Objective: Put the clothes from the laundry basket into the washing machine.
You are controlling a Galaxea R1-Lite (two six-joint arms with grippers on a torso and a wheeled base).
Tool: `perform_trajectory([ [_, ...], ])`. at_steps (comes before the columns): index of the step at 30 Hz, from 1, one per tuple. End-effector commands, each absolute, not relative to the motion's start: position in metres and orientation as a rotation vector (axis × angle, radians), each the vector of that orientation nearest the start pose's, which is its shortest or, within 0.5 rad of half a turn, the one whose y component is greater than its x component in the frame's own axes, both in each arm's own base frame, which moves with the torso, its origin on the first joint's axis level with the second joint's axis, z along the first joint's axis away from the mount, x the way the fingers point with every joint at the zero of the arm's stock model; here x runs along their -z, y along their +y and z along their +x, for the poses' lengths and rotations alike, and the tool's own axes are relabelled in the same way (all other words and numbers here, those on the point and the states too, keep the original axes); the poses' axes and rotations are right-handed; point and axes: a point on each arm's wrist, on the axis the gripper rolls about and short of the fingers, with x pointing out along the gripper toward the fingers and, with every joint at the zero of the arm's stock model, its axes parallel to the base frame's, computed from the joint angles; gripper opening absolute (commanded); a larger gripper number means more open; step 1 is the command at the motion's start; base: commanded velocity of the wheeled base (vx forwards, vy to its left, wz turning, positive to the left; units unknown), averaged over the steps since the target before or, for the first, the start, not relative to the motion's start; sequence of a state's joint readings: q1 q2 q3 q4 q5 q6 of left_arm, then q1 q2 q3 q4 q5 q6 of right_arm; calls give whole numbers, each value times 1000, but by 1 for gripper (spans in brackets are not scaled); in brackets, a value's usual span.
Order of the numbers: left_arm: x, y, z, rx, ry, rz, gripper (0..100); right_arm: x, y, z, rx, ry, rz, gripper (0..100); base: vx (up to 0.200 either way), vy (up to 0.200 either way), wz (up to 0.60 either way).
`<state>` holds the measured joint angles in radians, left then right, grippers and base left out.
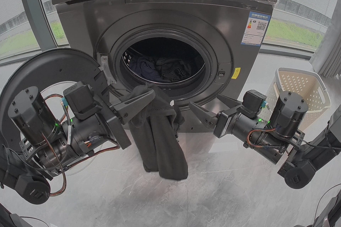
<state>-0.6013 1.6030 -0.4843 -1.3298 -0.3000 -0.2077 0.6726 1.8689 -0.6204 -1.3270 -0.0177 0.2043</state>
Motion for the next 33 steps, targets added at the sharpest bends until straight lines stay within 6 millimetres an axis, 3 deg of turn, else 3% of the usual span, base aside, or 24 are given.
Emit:
perform_trajectory([
  [1,-206,-145,199,927,-155,-233,0,-147,191,253,-634,16,204,100,0,0,0],
  [10,-208,-145,198,932,-164,-234,0,-123,180,265,-585,81,129,100,0,0,0],
  [23,-215,-148,200,943,-191,-239,0,-72,188,279,-605,225,71,100,0,0,0],
  [27,-216,-148,199,944,-192,-241,0,-43,196,283,-620,297,46,100,0,0,0],
  [33,-219,-146,196,946,-201,-244,0,-36,224,280,-697,289,42,100,0,0,0],
])
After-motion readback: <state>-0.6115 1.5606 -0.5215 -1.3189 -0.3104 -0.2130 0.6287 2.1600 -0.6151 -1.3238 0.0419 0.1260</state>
